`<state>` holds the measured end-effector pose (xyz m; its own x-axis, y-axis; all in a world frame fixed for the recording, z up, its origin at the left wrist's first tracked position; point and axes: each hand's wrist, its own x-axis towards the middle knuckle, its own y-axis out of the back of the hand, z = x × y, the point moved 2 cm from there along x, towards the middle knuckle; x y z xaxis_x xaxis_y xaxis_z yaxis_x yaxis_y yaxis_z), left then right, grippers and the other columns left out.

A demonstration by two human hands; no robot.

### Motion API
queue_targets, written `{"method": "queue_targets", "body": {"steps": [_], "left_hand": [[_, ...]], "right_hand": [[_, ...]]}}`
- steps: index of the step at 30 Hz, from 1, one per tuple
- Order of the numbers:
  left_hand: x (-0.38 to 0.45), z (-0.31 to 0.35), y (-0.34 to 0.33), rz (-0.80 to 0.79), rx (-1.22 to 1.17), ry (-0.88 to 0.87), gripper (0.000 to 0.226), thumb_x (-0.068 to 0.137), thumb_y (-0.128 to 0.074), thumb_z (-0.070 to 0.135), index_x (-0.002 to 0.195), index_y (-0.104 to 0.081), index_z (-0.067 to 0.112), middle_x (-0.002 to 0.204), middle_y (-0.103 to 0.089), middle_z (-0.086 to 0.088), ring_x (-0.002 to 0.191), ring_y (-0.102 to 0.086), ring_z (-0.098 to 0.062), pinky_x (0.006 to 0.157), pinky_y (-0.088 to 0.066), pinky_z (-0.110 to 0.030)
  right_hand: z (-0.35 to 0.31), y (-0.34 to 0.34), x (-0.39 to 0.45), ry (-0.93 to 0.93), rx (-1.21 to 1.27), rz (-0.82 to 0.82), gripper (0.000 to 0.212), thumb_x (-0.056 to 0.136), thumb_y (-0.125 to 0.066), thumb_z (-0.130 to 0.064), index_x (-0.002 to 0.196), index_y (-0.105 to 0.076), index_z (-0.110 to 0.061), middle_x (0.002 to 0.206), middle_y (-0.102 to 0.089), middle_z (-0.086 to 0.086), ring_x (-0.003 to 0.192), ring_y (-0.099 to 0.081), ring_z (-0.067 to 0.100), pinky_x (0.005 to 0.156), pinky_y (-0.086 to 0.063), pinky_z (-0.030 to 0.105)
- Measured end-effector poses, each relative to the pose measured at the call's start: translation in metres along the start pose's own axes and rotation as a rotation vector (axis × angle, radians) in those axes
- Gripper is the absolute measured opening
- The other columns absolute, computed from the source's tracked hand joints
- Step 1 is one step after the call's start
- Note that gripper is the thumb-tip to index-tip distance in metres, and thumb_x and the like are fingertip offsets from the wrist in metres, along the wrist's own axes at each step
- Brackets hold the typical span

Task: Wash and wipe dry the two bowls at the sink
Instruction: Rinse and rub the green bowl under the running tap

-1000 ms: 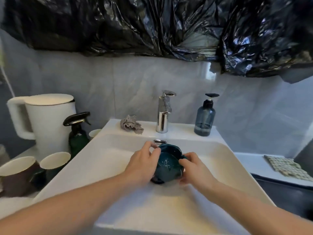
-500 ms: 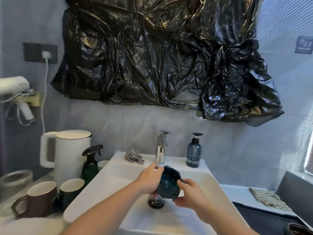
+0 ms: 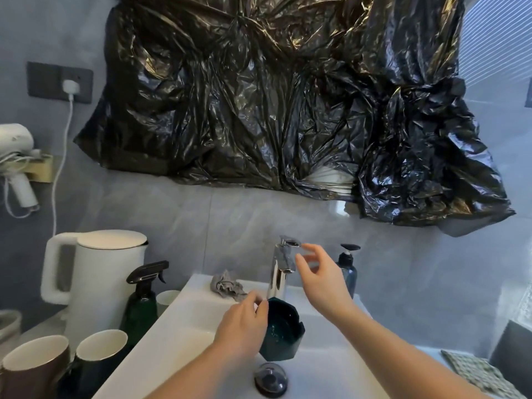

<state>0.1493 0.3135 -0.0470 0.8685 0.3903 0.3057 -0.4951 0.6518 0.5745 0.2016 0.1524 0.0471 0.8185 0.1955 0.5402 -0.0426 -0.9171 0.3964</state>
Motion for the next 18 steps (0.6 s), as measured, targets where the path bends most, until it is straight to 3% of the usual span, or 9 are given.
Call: {"method": "queue_targets", "body": {"steps": [3, 9, 14, 18], "left_hand": [[0.003, -0.003, -0.001, 0.025, 0.084, 0.024, 0.025, 0.108, -0.035, 0.044, 0.106, -0.056, 0.031, 0.111, -0.072, -0.002, 0.102, -0.062, -0.027, 0.089, -0.05, -0.039], [0.008, -0.009, -0.006, 0.039, -0.003, 0.079, 0.027, 0.11, -0.034, 0.041, 0.105, -0.057, 0.027, 0.108, -0.067, -0.003, 0.102, -0.061, -0.027, 0.09, -0.048, -0.04], [0.011, -0.007, -0.009, 0.012, -0.147, 0.114, 0.029, 0.107, -0.035, 0.038, 0.102, -0.06, 0.023, 0.103, -0.066, -0.008, 0.1, -0.067, -0.037, 0.075, -0.049, -0.041], [0.011, -0.009, -0.013, -0.004, -0.136, 0.118, 0.03, 0.106, -0.036, 0.04, 0.097, -0.06, 0.023, 0.092, -0.063, -0.004, 0.093, -0.067, -0.035, 0.072, -0.047, -0.04]], "right_hand": [[-0.006, -0.01, 0.02, 0.067, -0.074, 0.061, 0.03, 0.103, -0.057, -0.039, 0.131, -0.059, -0.031, 0.103, -0.065, -0.012, 0.086, -0.065, 0.005, 0.075, -0.053, 0.023], [0.006, -0.011, 0.037, 0.132, -0.133, 0.179, 0.02, 0.101, -0.062, -0.031, 0.113, -0.077, -0.024, 0.095, -0.073, -0.012, 0.085, -0.064, -0.002, 0.068, -0.043, 0.01], [0.007, -0.011, 0.048, 0.169, -0.105, 0.198, 0.021, 0.099, -0.066, -0.034, 0.111, -0.079, -0.024, 0.095, -0.075, -0.013, 0.087, -0.067, -0.002, 0.082, -0.055, 0.022], [0.005, -0.01, 0.054, 0.132, -0.073, 0.207, 0.022, 0.098, -0.067, -0.037, 0.111, -0.08, -0.026, 0.097, -0.077, -0.012, 0.089, -0.069, 0.005, 0.085, -0.058, 0.029]]}}
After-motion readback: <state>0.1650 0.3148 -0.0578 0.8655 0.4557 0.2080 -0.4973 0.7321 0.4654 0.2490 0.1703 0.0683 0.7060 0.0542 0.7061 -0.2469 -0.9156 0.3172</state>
